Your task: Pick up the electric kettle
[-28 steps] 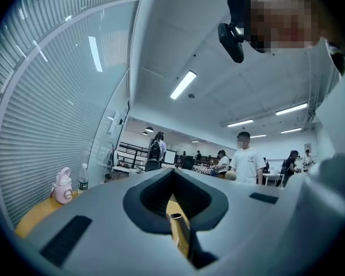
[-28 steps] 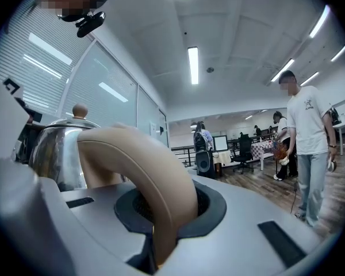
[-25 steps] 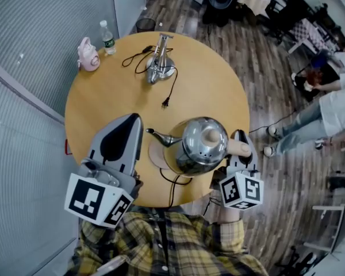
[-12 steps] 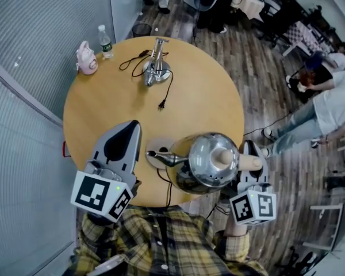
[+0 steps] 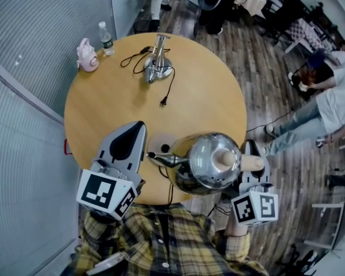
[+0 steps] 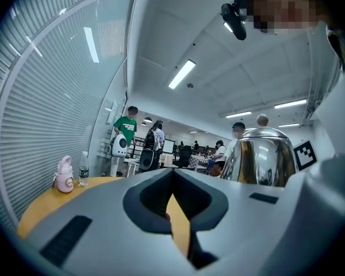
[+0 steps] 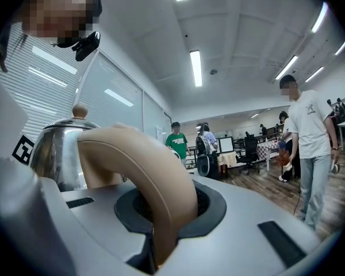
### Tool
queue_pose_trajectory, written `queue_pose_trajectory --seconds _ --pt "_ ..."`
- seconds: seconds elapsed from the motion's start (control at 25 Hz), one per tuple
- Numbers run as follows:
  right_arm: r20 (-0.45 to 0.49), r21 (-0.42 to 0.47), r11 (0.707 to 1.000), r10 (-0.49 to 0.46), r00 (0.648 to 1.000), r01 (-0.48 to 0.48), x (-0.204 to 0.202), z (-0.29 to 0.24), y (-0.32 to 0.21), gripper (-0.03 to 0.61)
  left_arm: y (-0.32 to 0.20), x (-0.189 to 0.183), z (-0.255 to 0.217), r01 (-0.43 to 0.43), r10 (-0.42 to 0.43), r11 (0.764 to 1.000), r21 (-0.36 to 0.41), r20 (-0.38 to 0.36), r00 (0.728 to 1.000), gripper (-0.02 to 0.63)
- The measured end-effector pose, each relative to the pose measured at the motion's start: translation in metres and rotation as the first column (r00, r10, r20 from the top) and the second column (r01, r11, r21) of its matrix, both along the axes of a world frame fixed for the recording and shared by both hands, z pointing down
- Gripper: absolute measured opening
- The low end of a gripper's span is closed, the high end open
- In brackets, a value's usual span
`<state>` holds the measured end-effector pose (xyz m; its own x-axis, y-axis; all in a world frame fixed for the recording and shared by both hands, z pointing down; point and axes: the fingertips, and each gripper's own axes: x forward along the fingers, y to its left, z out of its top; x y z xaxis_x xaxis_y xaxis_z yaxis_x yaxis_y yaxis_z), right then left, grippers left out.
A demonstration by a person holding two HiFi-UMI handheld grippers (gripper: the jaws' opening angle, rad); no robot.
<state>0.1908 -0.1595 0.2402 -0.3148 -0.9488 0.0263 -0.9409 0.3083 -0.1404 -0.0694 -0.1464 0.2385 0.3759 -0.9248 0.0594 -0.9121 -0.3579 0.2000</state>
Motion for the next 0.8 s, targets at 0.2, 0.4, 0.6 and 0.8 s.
queue_pose_trajectory --seconds 0.2,0.4,0.6,0.8 --pt "0.002 0.005 1.0 -0.006 1.0 0.006 0.002 -0.003 -0.005 0.052 -0.001 0.009 0.0 -0.011 0.011 1.0 -0.005 0.009 1.0 0.002" --pt "-0.003 0.003 1.0 -0.01 1.0 0.01 0.001 -0.004 -0.006 0.054 -0.001 0.011 -0.001 -0.01 0.01 1.0 -0.011 0.014 1.0 0.002" --pt "0.007 0.001 1.0 -0.013 1.0 0.013 0.002 0.001 -0.008 0.054 -0.001 0.011 0.0 -0.003 0.004 1.0 -0.007 0.018 1.0 0.002" --pt "0.004 -0.004 1.0 -0.014 1.0 0.014 0.004 0.002 -0.008 0.054 -0.001 0.015 -0.001 -0.002 0.003 1.0 -0.008 0.021 1.0 0.002"
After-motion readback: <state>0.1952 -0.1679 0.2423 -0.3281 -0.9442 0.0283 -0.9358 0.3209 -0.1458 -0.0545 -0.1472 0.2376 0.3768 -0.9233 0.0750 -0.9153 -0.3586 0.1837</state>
